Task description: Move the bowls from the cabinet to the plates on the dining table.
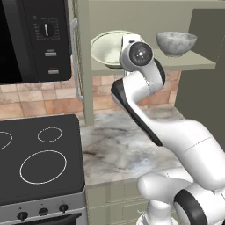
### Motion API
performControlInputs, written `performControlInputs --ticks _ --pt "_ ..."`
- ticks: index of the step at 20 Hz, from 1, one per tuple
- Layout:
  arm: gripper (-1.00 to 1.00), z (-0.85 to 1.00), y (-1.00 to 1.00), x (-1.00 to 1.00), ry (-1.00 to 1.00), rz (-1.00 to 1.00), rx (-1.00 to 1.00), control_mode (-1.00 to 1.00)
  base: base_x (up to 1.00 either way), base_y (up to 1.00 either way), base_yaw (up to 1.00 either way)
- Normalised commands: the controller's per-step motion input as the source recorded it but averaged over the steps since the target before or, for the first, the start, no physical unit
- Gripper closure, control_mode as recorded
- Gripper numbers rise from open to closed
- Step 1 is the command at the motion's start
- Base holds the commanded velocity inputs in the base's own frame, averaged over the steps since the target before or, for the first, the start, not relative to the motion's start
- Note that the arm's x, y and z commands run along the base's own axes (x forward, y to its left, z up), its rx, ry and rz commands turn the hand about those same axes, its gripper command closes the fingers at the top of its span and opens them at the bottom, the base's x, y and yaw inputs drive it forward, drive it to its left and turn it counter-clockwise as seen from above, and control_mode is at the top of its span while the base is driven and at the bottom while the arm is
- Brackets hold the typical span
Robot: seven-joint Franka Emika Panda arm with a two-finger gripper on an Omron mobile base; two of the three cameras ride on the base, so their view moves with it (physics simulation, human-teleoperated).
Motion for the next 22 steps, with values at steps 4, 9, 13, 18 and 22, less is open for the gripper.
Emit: performControlInputs --ticks 4,9,13,18,22 --pt "1.0 -0.03 -0.28 -0.46 0.0 0.0 0.0 -1.0 0.0 0.0 0.0" --pt "1.0 -0.08 -0.2 -0.48 0.0 0.0 0.01 -1.0 0.0 0.0 0.0" --pt "1.0 -0.03 -0.13 -0.67 0.0 0.0 0.06 -1.0 0.0 0.0 0.0" --pt "1.0 -0.18 -0.09 -0.65 0.0 0.0 0.07 -1.0 0.0 0.0 0.0" --pt "1.0 -0.58 -0.09 -0.46 0.01 0.0 0.04 -1.0 0.0 0.0 0.0"
